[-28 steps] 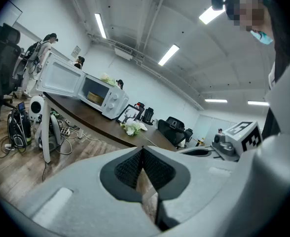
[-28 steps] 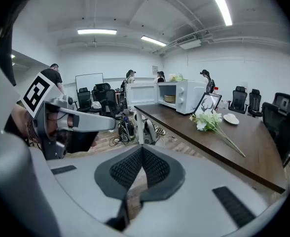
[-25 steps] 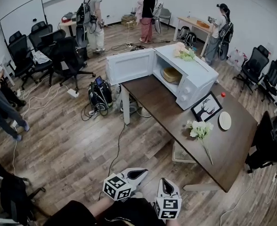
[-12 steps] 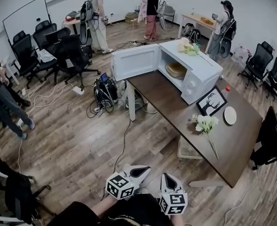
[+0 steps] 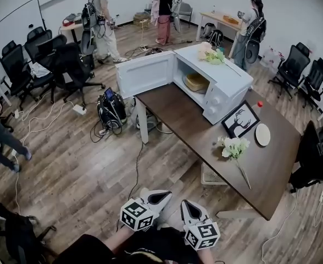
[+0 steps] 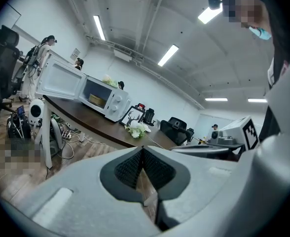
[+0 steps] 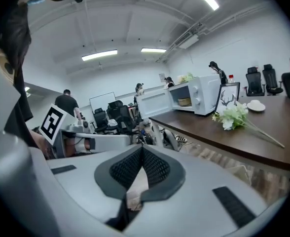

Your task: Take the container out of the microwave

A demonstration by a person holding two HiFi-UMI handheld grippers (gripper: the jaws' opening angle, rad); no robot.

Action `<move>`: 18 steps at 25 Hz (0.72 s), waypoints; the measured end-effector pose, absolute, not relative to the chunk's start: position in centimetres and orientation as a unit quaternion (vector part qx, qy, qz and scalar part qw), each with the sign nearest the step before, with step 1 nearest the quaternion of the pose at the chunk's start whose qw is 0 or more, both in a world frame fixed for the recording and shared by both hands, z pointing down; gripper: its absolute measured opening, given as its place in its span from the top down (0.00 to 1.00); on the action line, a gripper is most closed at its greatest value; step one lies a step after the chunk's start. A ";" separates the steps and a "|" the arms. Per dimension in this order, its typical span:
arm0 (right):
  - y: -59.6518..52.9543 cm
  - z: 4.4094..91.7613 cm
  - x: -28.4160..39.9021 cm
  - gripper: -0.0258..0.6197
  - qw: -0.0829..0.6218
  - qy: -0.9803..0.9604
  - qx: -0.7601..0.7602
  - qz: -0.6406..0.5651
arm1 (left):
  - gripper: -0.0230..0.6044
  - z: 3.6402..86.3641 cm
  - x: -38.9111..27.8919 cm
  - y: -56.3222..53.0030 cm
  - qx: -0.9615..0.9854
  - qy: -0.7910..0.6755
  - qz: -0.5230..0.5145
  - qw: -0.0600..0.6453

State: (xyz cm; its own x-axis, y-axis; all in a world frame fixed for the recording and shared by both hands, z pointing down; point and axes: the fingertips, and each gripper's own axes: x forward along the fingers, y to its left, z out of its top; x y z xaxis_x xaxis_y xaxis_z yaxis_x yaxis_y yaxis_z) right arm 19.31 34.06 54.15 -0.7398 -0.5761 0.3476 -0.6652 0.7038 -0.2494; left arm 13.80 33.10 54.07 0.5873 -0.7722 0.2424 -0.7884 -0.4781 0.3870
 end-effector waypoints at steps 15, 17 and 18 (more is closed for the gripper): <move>19.3 55.8 17.1 0.95 0.160 -0.824 0.507 0.196 | 0.95 53.5 8.1 19.5 0.889 -0.399 0.023 0.225; 17.9 55.8 15.9 0.95 0.148 -0.822 0.511 0.205 | 0.95 53.6 6.7 17.9 0.892 -0.392 0.023 0.224; 17.1 55.7 15.1 0.95 0.141 -0.822 0.511 0.208 | 0.95 53.5 6.0 17.0 0.894 -0.389 0.024 0.222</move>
State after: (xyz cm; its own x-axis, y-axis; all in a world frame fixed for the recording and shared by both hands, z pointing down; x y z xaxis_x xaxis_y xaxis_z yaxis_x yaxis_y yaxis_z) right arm 15.15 17.15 55.65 -0.4389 -0.7812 0.4439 -0.8983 0.3925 -0.1976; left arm 6.04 17.03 53.55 0.6970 -0.6839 0.2159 -0.7053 -0.5994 0.3784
